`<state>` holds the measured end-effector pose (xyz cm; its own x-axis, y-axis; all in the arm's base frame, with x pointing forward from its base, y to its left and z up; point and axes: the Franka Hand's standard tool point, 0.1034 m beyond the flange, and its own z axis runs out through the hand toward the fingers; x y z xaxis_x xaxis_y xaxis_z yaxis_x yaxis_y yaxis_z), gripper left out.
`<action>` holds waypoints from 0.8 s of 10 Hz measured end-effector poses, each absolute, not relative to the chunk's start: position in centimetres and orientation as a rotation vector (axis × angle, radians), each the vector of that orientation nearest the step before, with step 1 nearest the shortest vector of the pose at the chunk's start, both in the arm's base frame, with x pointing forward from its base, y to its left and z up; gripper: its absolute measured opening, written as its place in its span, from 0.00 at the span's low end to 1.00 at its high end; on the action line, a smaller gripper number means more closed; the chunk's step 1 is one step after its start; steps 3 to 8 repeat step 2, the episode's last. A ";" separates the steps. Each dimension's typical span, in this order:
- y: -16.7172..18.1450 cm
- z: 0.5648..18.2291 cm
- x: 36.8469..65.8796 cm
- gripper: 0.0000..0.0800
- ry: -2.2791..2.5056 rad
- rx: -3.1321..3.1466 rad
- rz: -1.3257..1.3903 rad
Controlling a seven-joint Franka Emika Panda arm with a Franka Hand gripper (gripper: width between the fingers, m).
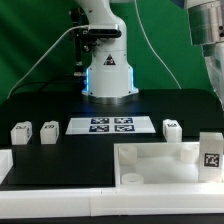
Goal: Assemble one leg
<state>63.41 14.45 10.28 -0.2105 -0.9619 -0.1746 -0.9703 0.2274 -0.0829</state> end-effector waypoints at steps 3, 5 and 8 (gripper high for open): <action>14.4 10.2 63.4 0.81 2.306 -1.843 0.066; 14.4 10.2 63.4 0.81 2.306 -1.843 0.066; 14.4 10.2 63.4 0.81 2.306 -1.843 0.066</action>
Offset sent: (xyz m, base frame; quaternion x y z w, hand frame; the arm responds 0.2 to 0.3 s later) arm 0.0000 0.0000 0.0000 0.0000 0.0000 0.0000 1.0000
